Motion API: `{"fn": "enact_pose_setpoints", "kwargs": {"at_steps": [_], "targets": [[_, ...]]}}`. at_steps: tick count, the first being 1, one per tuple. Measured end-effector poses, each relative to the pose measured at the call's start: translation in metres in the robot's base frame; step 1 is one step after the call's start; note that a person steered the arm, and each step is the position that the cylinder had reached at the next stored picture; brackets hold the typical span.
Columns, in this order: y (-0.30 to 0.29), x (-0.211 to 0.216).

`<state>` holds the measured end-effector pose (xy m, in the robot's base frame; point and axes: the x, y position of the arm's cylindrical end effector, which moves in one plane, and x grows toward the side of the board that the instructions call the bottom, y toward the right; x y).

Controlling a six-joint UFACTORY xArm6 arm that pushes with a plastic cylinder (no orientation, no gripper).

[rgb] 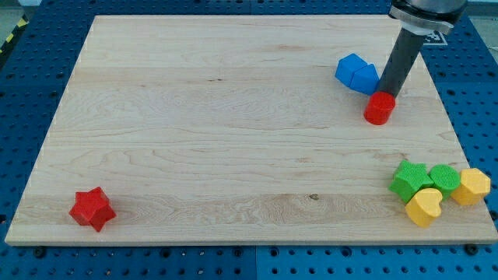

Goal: Move the red circle towards bottom left

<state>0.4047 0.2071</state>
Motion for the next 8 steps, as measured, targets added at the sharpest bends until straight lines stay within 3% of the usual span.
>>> {"fn": "enact_pose_setpoints", "kwargs": {"at_steps": [6,8], "targets": [[-0.01,0.082],[-0.053,0.085]]}}
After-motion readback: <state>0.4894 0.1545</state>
